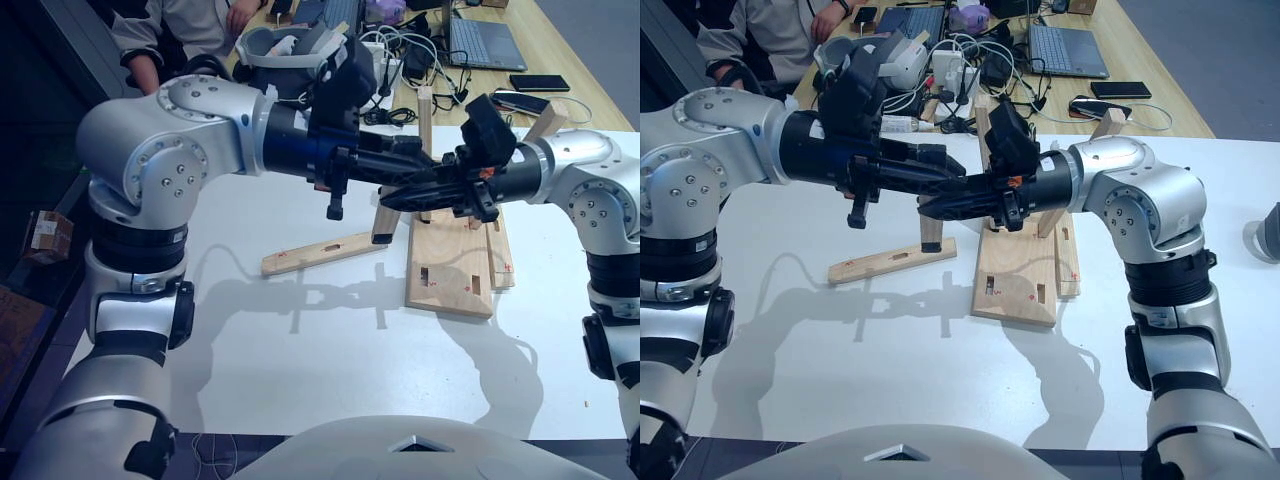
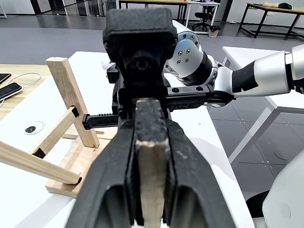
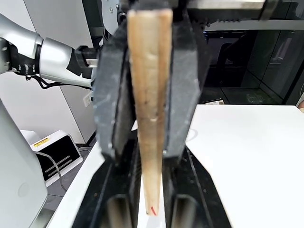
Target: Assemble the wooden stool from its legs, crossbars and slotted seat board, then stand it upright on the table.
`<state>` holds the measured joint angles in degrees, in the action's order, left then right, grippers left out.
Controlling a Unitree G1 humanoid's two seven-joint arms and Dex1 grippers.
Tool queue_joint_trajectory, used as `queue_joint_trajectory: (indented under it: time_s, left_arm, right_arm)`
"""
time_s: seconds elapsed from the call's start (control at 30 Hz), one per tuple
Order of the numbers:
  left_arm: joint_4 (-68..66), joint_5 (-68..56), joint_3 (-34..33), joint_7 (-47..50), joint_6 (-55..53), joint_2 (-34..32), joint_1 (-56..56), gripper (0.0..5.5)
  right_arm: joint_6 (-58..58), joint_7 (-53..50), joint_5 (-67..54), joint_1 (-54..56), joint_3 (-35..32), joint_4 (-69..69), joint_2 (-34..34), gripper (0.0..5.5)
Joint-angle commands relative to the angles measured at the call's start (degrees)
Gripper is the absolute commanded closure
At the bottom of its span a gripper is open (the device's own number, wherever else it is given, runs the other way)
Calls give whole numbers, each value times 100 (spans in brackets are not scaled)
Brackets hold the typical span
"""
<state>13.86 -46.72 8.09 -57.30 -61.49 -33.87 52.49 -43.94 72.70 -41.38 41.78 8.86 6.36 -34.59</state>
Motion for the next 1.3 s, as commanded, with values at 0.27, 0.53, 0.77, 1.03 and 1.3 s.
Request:
queue_joint_trajectory:
  time_s: [0.27,0.53,0.77,1.03,1.3]
  left_arm:
    - [-140,0,-355,-31,-2,-483,-178,505]
    - [-212,23,-570,366,61,-321,-265,507]
    - [-301,-214,-902,890,32,125,-213,509]
    - [-245,-136,-1349,1246,-156,-340,-870,509]
    - [-420,-333,-2304,2123,-30,35,-1200,509]
  right_arm:
    - [461,65,537,120,-183,-234,-426,512]
    - [390,-246,506,108,-256,-188,-315,512]
    - [455,-554,482,74,-484,-316,-122,378]
    - [141,-1189,374,-794,-982,250,-339,263]
    - [-674,-2321,-206,-2115,-1481,1554,-147,262]
